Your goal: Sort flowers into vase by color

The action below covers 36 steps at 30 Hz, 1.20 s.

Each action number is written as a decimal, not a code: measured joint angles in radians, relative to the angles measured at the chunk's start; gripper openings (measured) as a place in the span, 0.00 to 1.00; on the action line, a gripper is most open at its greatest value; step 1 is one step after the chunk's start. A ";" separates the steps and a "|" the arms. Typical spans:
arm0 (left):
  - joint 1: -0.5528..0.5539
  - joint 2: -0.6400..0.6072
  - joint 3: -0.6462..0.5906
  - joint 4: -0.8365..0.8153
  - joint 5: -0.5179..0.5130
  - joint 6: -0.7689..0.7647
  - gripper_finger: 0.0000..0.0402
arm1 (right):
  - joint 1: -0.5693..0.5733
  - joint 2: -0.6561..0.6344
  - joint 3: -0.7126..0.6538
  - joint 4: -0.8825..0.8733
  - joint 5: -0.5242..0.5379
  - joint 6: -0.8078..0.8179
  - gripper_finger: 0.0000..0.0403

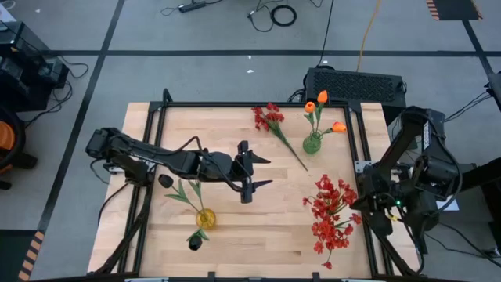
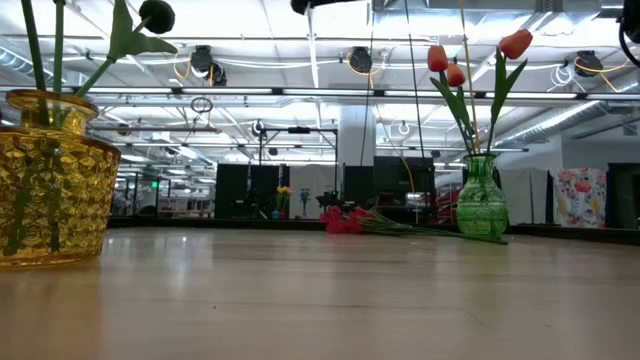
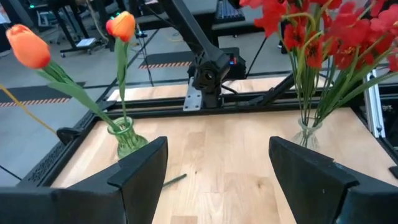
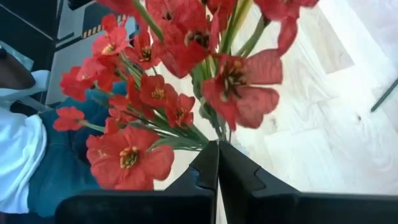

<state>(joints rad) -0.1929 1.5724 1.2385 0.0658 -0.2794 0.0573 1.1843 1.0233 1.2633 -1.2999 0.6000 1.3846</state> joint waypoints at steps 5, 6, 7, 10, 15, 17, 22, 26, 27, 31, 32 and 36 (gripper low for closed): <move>0.017 0.052 0.000 0.100 0.037 -0.026 0.72 | 0.045 0.009 0.000 0.000 0.110 0.018 0.01; 0.022 0.060 0.001 0.108 0.051 -0.029 0.72 | 0.055 0.015 0.000 0.000 0.142 0.017 0.02; 0.027 0.070 0.008 0.108 0.061 -0.034 0.72 | 0.062 0.023 0.000 0.000 0.169 0.017 0.03; 0.032 0.077 0.019 0.105 0.075 -0.045 0.72 | 0.076 0.044 -0.017 0.013 0.213 0.031 0.09; 0.036 0.077 0.022 0.106 0.093 -0.045 0.72 | 0.091 0.090 -0.032 0.043 0.254 0.070 0.27; 0.036 0.077 0.022 0.106 0.094 -0.045 0.72 | 0.096 0.106 -0.032 0.053 0.292 0.077 0.34; 0.036 0.077 0.022 0.106 0.094 -0.045 0.72 | 0.101 0.131 -0.032 0.076 0.347 0.076 0.44; 0.036 0.077 0.022 0.106 0.094 -0.044 0.72 | 0.100 0.138 -0.032 0.073 0.396 0.072 0.42; 0.036 0.077 0.022 0.106 0.094 -0.044 0.72 | 0.099 0.138 -0.032 0.071 0.401 0.072 0.40; 0.036 0.077 0.022 0.106 0.094 -0.044 0.72 | 0.098 0.137 -0.032 0.063 0.406 0.071 0.25; 0.036 0.077 0.022 0.106 0.093 -0.044 0.72 | 0.098 0.137 -0.032 0.061 0.403 0.070 0.21; 0.036 0.077 0.022 0.106 0.093 -0.043 0.72 | 0.098 0.137 -0.032 0.044 0.374 0.070 0.03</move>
<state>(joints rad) -0.1574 1.6497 1.2602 0.1719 -0.1860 0.0143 1.2827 1.1600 1.2312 -1.2554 0.9745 1.4548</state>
